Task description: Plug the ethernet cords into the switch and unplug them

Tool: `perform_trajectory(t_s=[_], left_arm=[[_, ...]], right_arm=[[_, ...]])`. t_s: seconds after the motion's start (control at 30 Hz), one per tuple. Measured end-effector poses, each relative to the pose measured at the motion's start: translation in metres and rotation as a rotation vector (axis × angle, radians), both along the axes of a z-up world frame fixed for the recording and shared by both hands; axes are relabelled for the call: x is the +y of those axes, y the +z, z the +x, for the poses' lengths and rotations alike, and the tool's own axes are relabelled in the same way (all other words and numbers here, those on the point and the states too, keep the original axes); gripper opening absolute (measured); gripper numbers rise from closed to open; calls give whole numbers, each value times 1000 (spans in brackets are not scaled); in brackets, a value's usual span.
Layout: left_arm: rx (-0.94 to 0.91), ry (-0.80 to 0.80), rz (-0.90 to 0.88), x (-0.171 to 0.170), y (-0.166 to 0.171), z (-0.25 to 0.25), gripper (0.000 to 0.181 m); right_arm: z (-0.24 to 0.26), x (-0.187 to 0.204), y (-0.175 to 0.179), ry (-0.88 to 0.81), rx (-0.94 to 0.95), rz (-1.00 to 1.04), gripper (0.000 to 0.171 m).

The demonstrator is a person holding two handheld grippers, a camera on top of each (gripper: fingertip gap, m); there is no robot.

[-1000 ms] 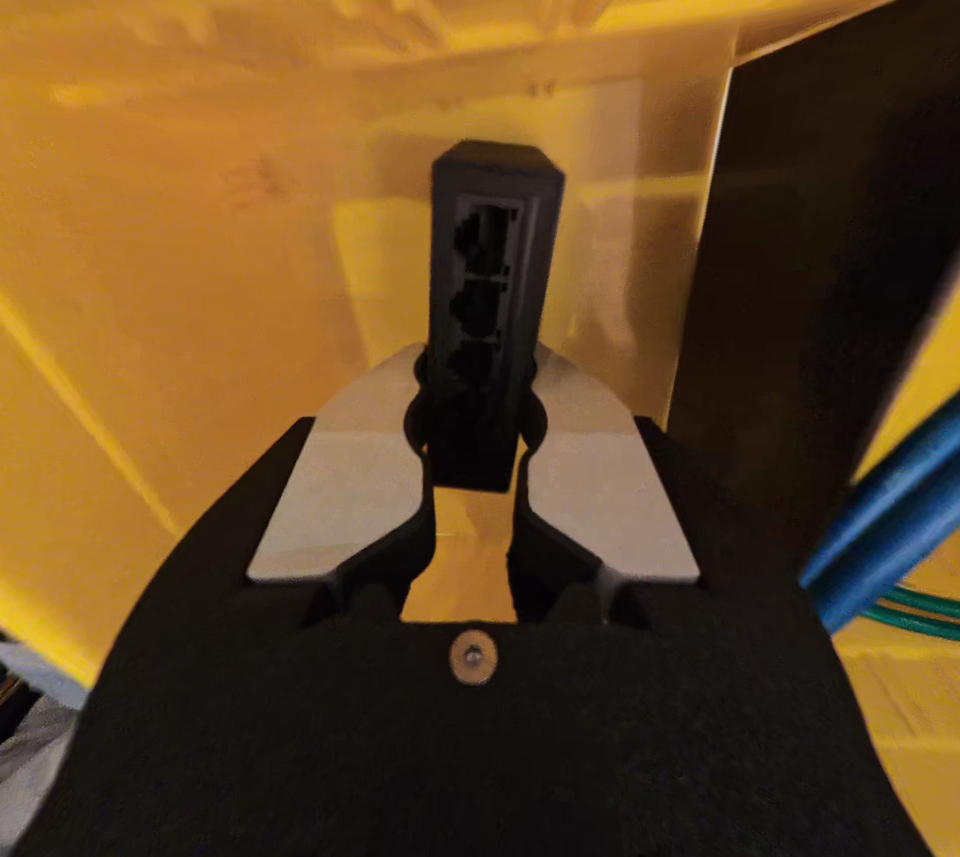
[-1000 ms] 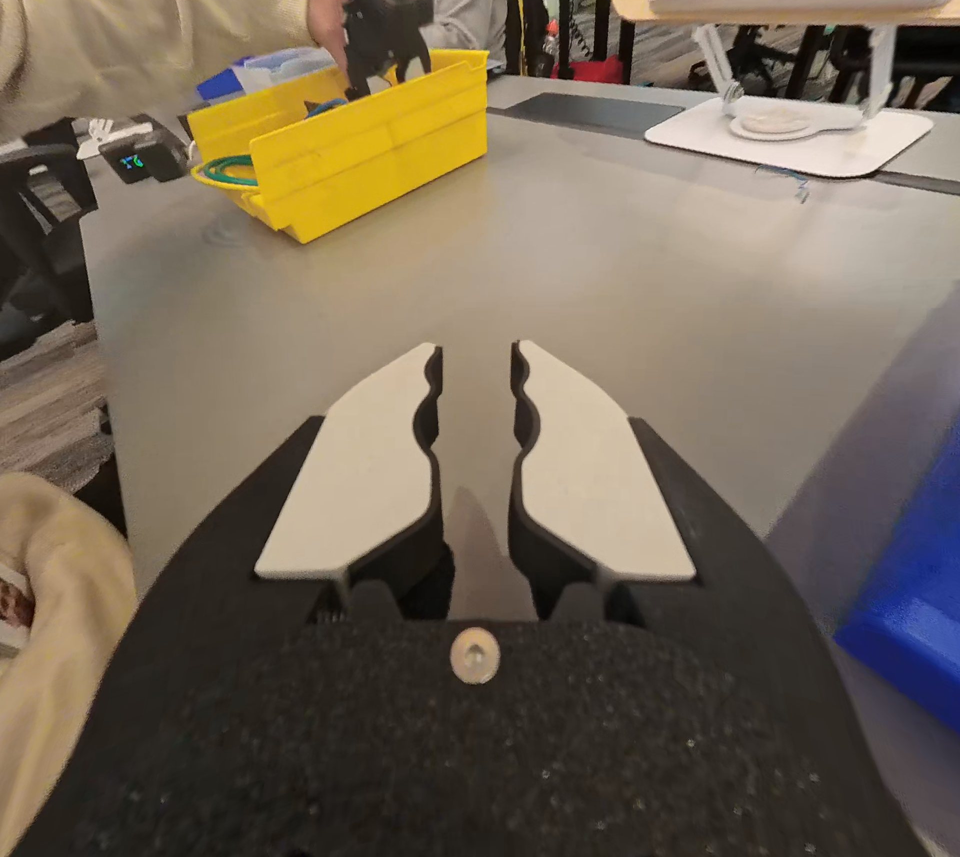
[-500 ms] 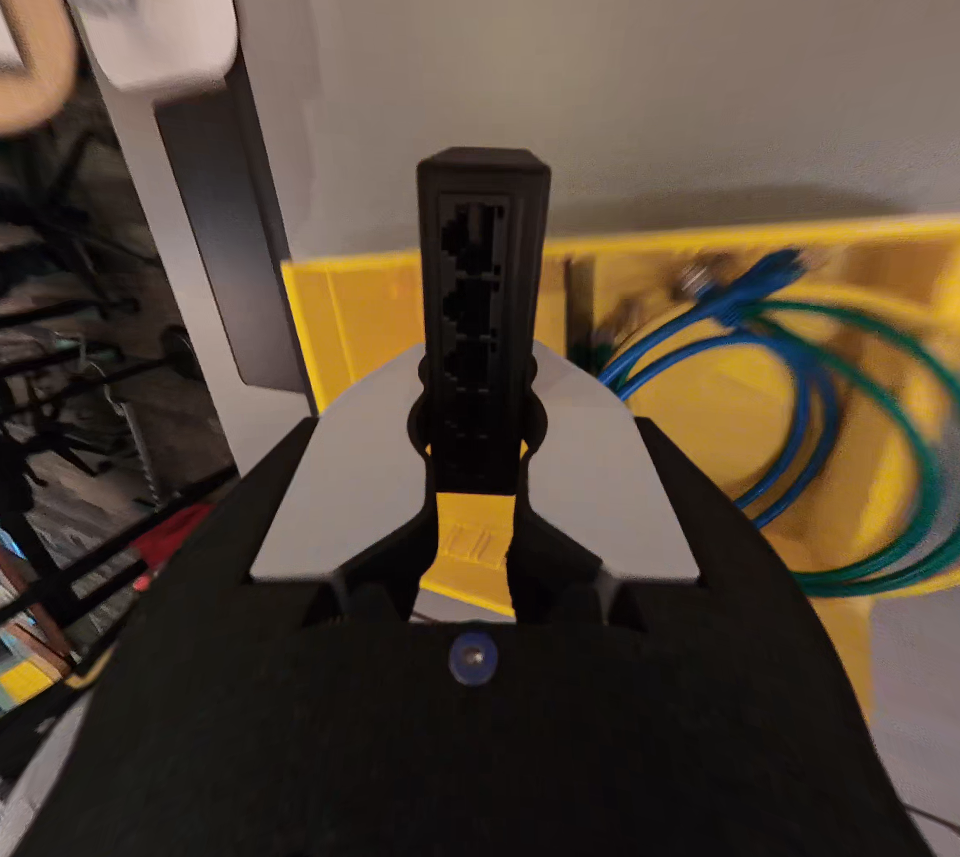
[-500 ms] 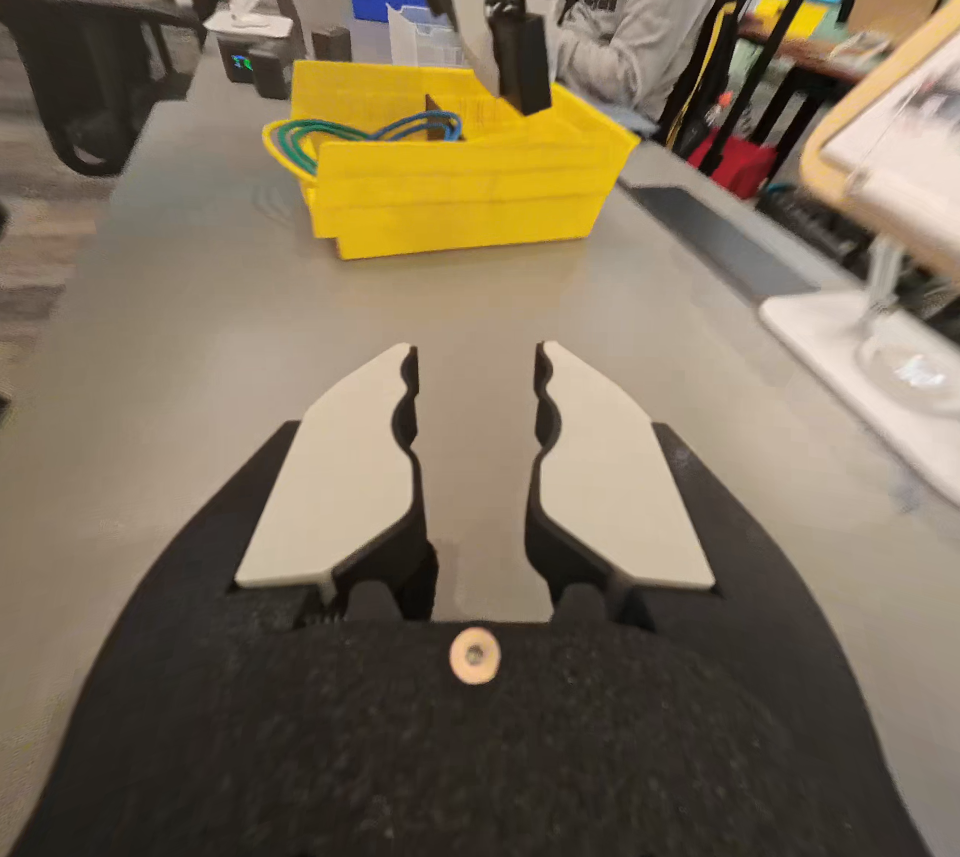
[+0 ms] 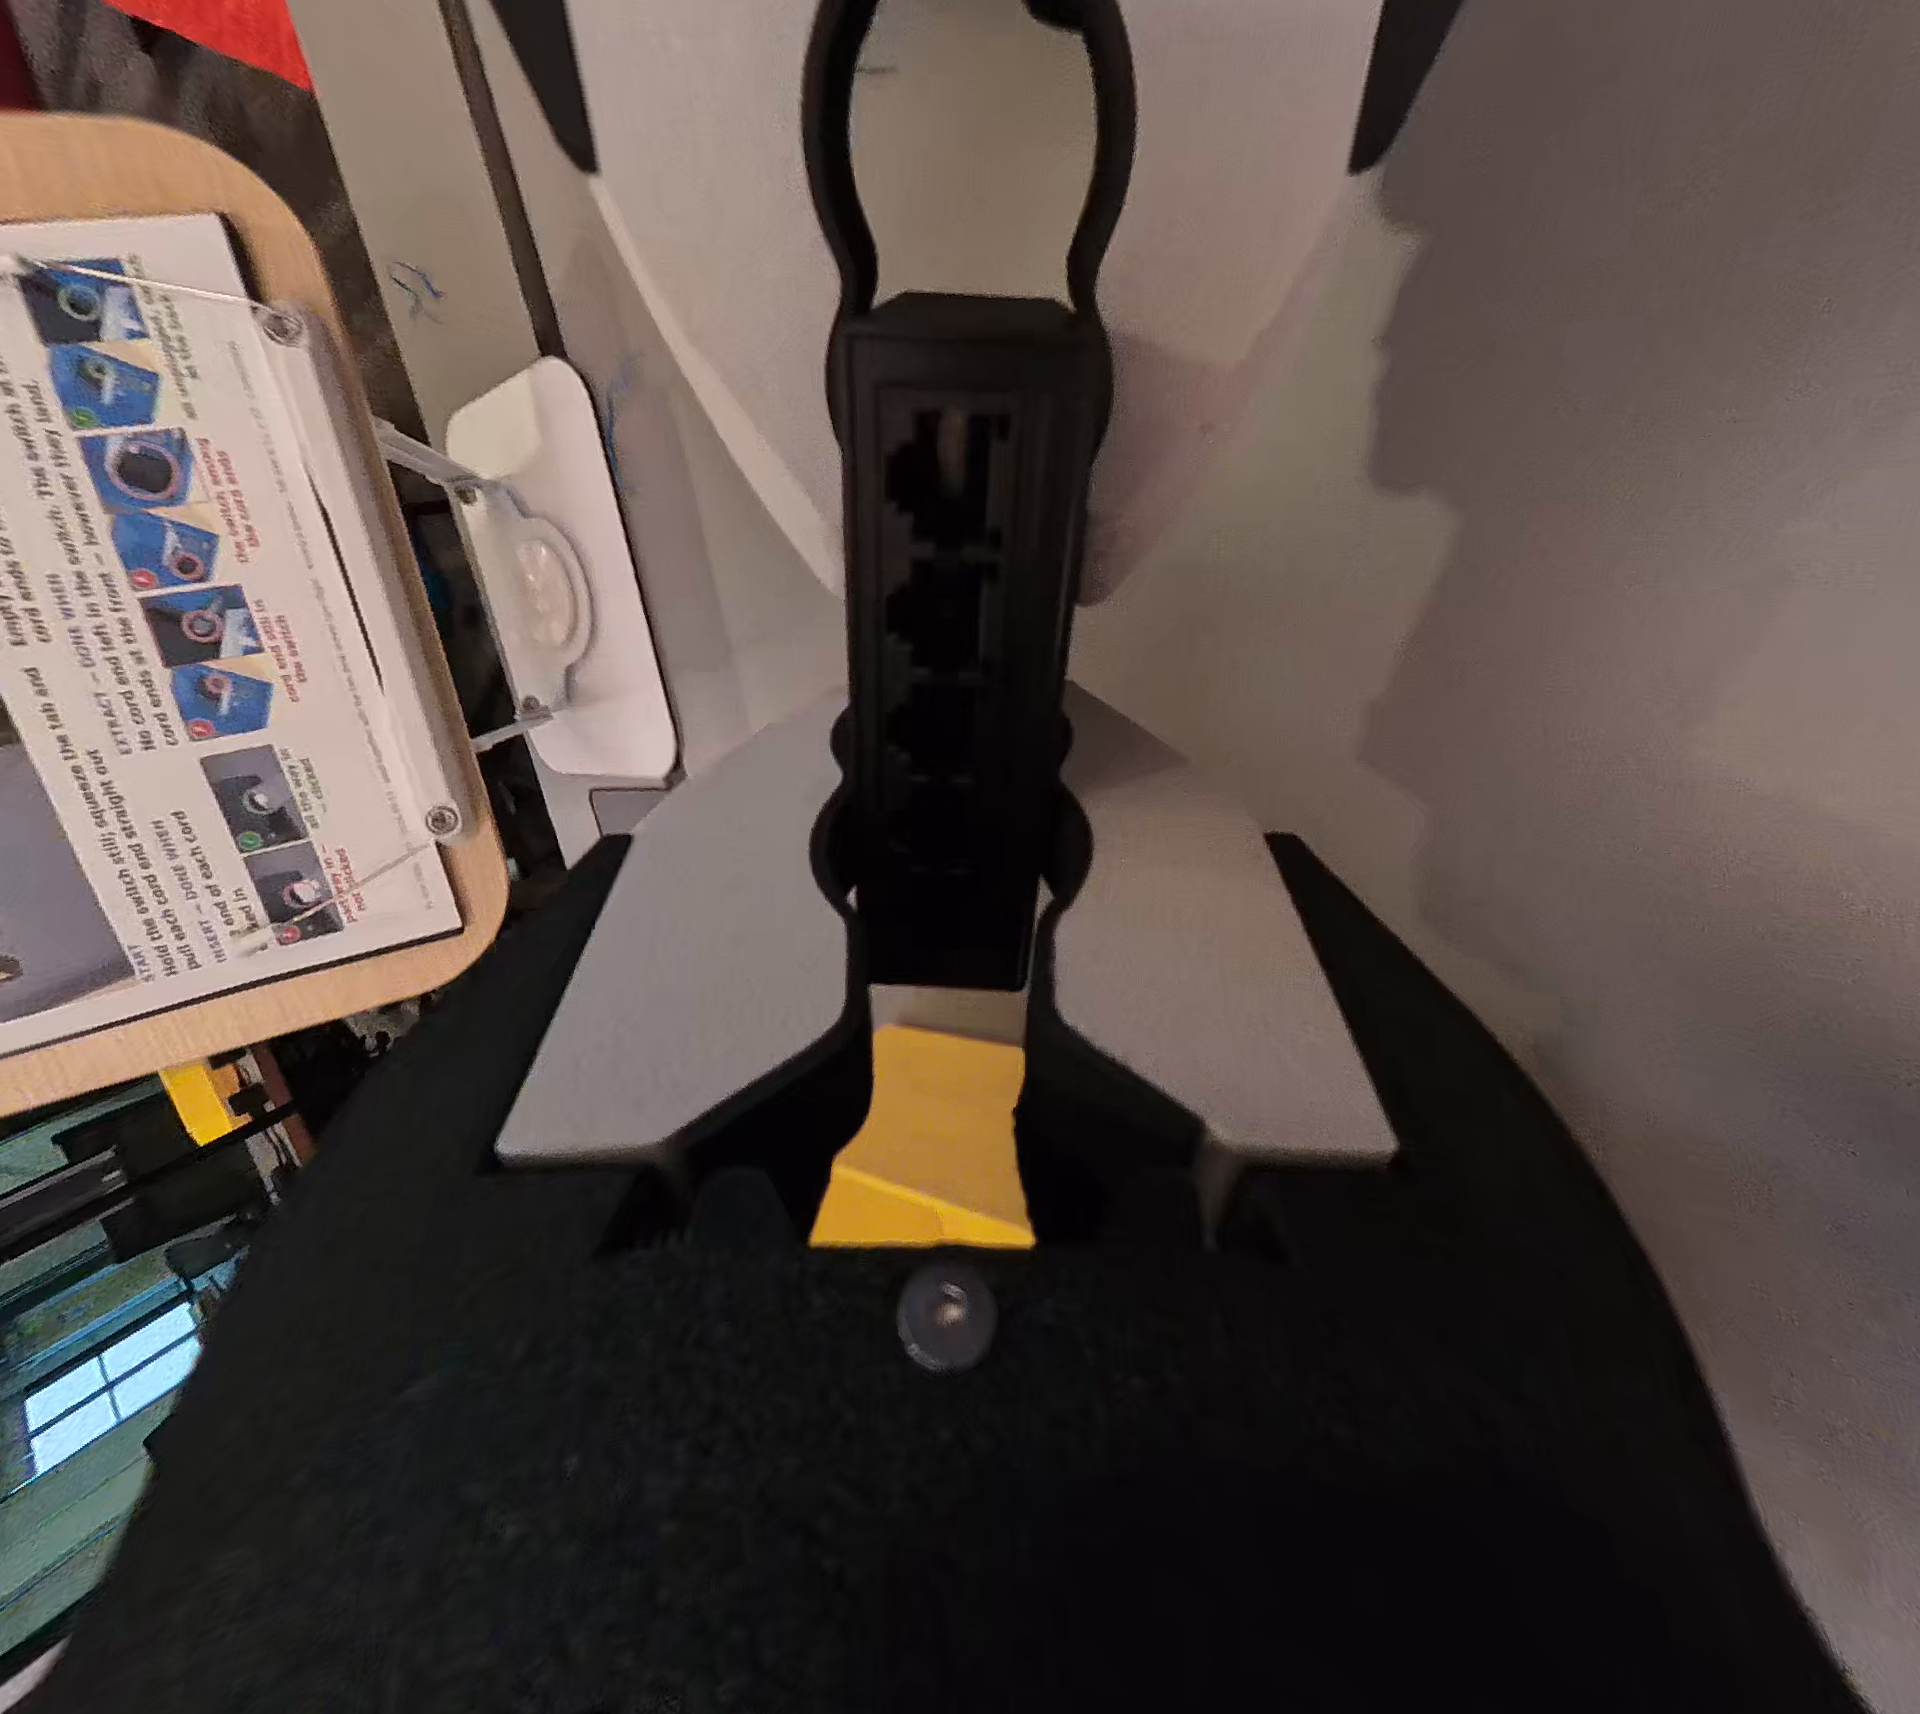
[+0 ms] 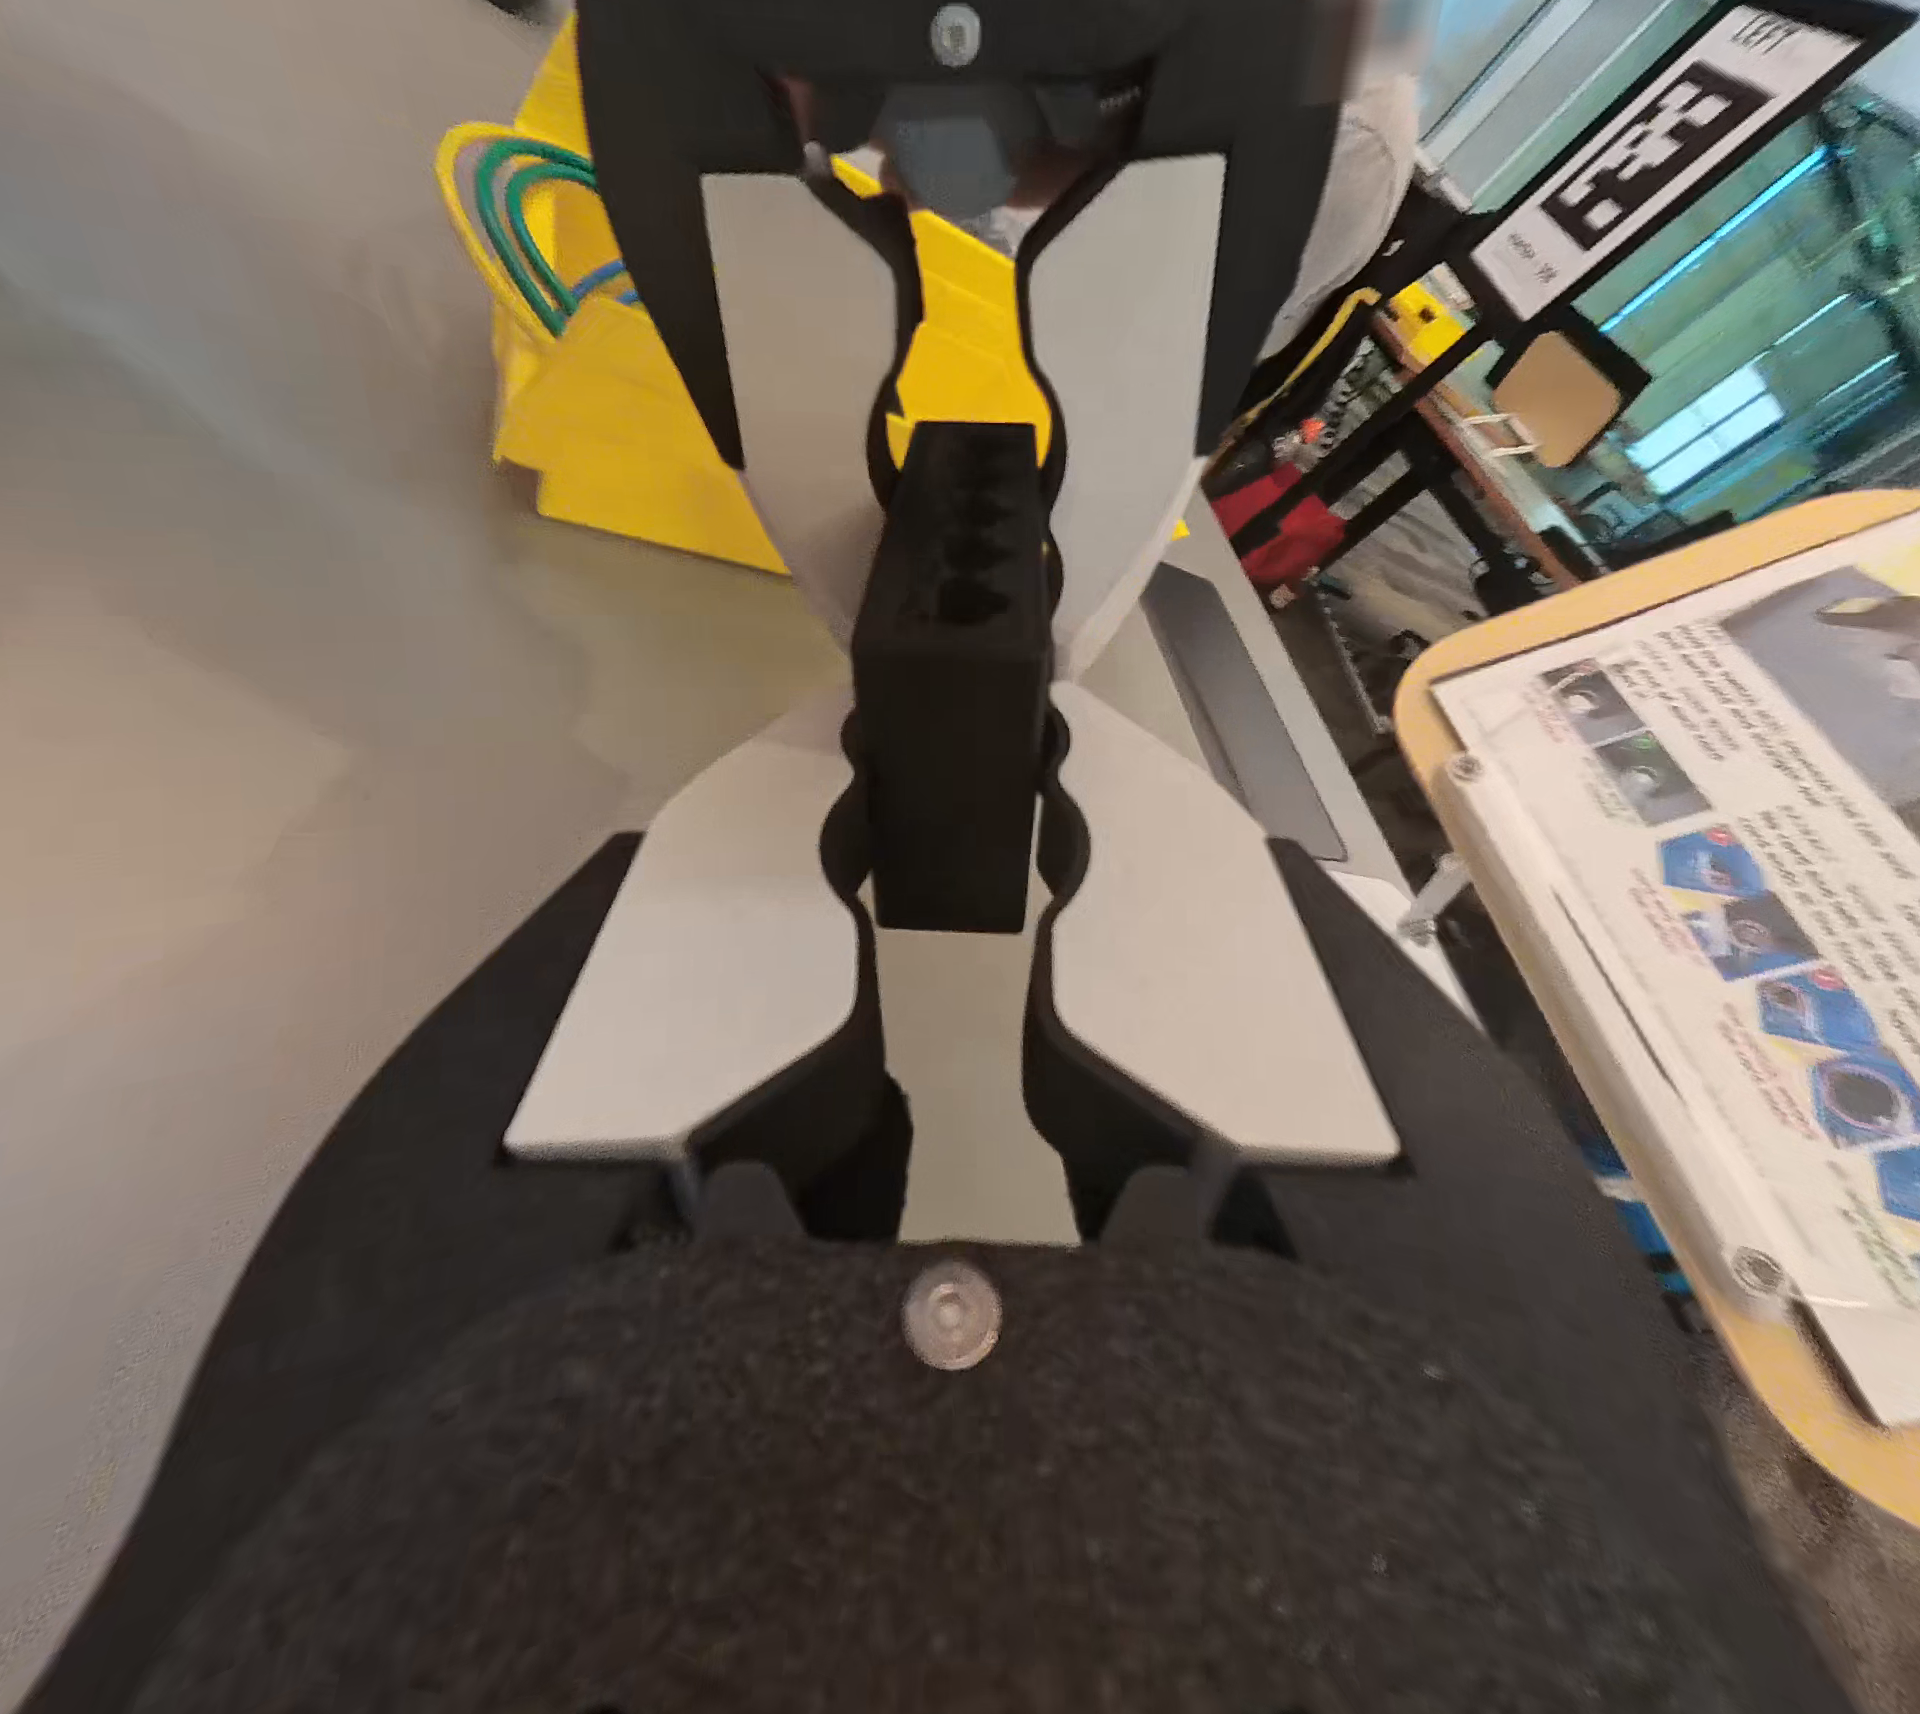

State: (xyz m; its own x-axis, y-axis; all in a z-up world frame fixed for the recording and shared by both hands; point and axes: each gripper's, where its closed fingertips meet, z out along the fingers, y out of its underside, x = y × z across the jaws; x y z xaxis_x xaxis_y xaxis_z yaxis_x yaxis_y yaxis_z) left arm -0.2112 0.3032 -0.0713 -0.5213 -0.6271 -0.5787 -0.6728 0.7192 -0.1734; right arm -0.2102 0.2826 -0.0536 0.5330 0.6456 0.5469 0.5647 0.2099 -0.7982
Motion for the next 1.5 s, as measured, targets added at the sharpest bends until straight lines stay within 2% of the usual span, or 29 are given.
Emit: perform_trajectory(t_s=[0.03, 0.1, 0.17, 0.2, 0.3, 0.4, 0.47, 0.57, 0.6, 0.7, 0.77, 0.8, 0.93, 1.27, 1.3, 1.33, 1.4, 1.5], left_arm=[[-33, -1, 0, -3, 0, 4, 30], [-81, 9, 29, -3, -1, 6, 35], [-116, 40, 44, 2, -3, 2, 30], [-138, 58, 15, 2, -5, 0, 24], [-218, 106, -174, -7, -10, -3, 24], [-368, 219, -498, -17, -6, 0, 25], [-455, 309, -759, -21, -5, 5, 39], [-548, 271, -1187, -43, 10, 9, 39], [-572, 263, -1271, -46, 14, 9, 48], [-566, 287, -1240, -47, 4, 9, 50], [-551, 295, -1179, -50, -3, 10, 63], [-560, 303, -1151, -50, -4, 11, 63], [-580, 314, -1123, -46, -4, 7, 52], [-554, 324, -1094, -45, -11, 6, 60], [-554, 322, -1095, -45, -11, 6, 59], [-557, 302, -1113, -48, -9, 6, 44], [-578, 287, -1142, -53, -4, 10, 47], [-570, 303, -1055, -49, -5, 12, 50]], right_arm=[[4, -4, 0, 1, -3, 6, 28], [14, -9, -1, 5, -33, 30, 28], [24, -13, -3, -2, -100, 94, 28], [28, -16, -4, -2, -135, 118, 28], [39, -18, -3, -36, -248, 208, 28], [49, -19, -1, -65, -352, 269, 28], [50, -21, 0, -60, -360, 292, 27], [46, -24, -3, -34, -354, 291, 27], [44, -24, -7, -30, -361, 285, 27], [40, -24, -11, -11, -356, 281, 27], [33, -26, -13, 12, -340, 276, 27], [32, -26, -13, 13, -342, 282, 27], [34, -20, -16, -6, -345, 275, 27], [34, -14, -25, 15, -286, 202, 28], [33, -14, -26, 15, -284, 203, 28], [32, -13, -27, 21, -283, 204, 29], [29, -11, -34, 22, -296, 187, 34], [30, -5, -32, -9, -288, 196, 31]])
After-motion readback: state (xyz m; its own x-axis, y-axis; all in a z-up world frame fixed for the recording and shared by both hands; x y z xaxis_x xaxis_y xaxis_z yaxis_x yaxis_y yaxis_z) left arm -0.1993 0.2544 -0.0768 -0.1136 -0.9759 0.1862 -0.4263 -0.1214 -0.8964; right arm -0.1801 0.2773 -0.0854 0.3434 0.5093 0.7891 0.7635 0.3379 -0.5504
